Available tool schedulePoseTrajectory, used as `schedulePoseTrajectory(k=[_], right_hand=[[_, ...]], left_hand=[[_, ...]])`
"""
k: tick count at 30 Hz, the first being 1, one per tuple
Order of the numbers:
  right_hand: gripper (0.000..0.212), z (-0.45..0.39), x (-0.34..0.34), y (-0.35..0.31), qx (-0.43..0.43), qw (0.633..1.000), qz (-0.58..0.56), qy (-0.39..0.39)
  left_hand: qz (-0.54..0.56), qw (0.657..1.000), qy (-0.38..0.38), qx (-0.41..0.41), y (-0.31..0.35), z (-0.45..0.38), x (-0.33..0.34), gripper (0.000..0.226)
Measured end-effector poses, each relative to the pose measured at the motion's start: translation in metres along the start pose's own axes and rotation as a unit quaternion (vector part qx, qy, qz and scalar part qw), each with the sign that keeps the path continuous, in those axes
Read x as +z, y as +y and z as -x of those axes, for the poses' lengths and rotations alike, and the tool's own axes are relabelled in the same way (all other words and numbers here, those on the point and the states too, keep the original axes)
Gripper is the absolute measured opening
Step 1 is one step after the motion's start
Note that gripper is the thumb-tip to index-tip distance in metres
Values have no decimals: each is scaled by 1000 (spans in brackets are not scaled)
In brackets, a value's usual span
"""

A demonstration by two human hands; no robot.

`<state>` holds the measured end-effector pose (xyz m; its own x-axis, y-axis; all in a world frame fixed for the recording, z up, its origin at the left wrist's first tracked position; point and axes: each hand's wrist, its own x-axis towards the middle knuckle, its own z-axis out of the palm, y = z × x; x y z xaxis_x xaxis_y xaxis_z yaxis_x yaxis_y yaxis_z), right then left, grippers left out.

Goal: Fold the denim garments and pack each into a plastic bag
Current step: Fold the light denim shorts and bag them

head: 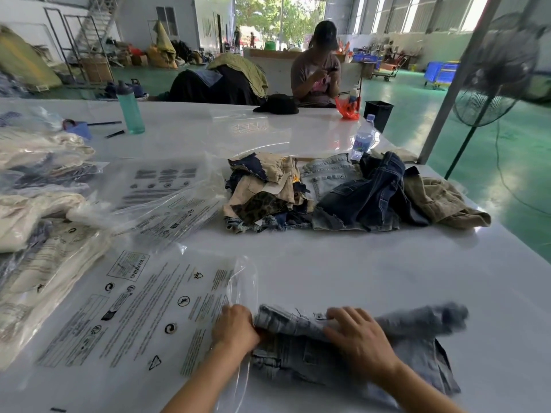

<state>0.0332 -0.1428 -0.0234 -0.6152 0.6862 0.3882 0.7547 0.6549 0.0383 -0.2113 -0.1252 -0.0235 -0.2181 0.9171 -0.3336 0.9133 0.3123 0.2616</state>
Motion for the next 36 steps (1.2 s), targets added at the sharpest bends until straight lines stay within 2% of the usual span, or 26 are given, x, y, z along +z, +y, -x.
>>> schedulePoseTrajectory(k=[2,4,6,7,10,11,12,13,16,19,21,22,25,28,32,36], right_hand=[[38,27,4,-12,37,997,-12,-65],[70,42,5,-17,48,986,52,-150],[87,43,-3,-18,61,974,81,-204],[87,38,-8,-19,76,968,74,-227],[53,29,-17,-14,86,973,58,-207],[53,24,-20,-8,96,973,20,-211],[56,21,-23,2,108,971,-13,-213],[59,20,-23,14,126,969,-36,-208],[64,10,-30,33,199,964,-96,-149],[59,-5,-43,22,231,961,-153,-1],[58,-12,-47,13,203,961,-179,55],[60,-16,-50,7,191,964,-180,45],[61,-24,-46,-4,175,973,-102,-115],[58,-29,-37,-8,157,966,-10,-206],[58,-37,-33,-17,172,964,-16,-202],[42,-58,-37,-45,127,975,-52,-174]], left_hand=[[-3,1000,-1,-6,0,1,2,30],[-10,1000,-6,3,1,0,2,31],[-9,1000,-14,22,1,1,0,30],[3,999,-29,42,-1,0,-3,30],[88,981,-151,89,-13,-6,-19,34],[95,975,-182,86,-18,-6,-26,32],[76,978,-175,84,-24,-4,-30,29],[43,985,-138,90,-29,-3,-33,25],[-86,991,8,105,-35,8,-30,24],[-45,992,-1,119,-28,18,-18,44],[27,989,22,147,-22,23,-19,33],[61,984,49,162,-20,24,-23,28],[132,970,114,171,-22,27,-44,34],[89,973,147,152,-24,34,-60,47],[37,976,125,172,-3,56,-59,57],[25,974,108,196,26,68,-53,70]])
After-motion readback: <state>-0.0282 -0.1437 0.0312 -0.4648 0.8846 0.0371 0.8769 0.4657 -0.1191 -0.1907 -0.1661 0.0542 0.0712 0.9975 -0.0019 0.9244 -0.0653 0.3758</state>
